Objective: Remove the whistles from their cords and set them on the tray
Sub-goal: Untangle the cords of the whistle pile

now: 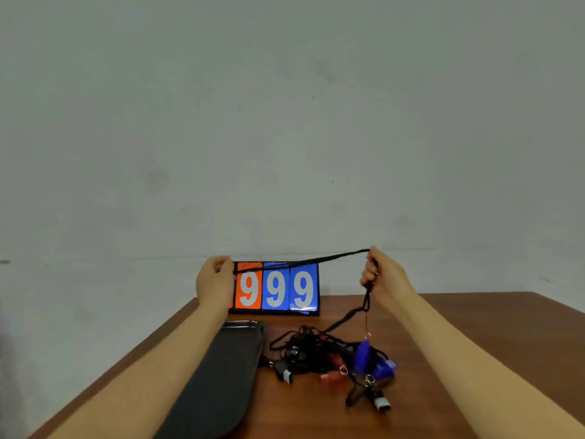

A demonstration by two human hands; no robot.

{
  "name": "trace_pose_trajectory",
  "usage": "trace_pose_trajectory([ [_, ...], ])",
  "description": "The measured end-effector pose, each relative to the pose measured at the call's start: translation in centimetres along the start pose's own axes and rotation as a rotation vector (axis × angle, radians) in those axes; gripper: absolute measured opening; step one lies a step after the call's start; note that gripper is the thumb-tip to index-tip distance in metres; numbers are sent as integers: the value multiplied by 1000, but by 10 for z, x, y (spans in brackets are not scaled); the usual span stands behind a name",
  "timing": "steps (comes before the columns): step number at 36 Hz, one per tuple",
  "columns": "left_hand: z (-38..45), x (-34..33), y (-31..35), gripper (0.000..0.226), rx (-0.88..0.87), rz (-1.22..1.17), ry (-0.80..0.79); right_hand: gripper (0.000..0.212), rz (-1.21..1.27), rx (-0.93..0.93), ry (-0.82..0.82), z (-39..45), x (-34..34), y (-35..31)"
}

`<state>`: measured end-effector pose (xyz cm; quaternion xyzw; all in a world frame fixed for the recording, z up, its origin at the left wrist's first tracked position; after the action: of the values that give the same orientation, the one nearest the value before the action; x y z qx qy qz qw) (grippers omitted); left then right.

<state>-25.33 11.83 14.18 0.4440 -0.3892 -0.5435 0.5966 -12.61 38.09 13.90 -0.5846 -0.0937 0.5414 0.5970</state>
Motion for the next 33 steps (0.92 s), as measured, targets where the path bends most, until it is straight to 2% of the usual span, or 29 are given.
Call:
trace_pose_trajectory([
  [4,-22,-41,-25,10,23,-16,-124,27,-157,139,28,6,14,10],
  [10,-55,-103,-60,16,101,-70,-299,27,-380,191,-25,9,38,40],
  [18,-76,-142,-93,28,131,24,-447,27,-410,137,-114,15,67,72],
  [22,-77,-143,-96,31,107,5,-453,27,-484,58,-207,21,78,80],
  [29,-62,-115,-82,30,-30,-86,-308,30,-189,-34,-164,13,84,66],
  [33,-64,-111,-75,29,-11,-103,-391,35,-119,-26,-202,1,72,57],
])
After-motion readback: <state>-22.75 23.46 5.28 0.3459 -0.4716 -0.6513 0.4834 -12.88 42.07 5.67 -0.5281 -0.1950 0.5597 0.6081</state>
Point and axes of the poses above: each hand's wrist, its own z-axis towards the middle knuckle, its own x-axis out of the back of the hand, y = z × x, the point moved 1 cm from there along z, towards the middle knuckle, and after that the axes turned 5 degrees about x, right-handed, at the moved point
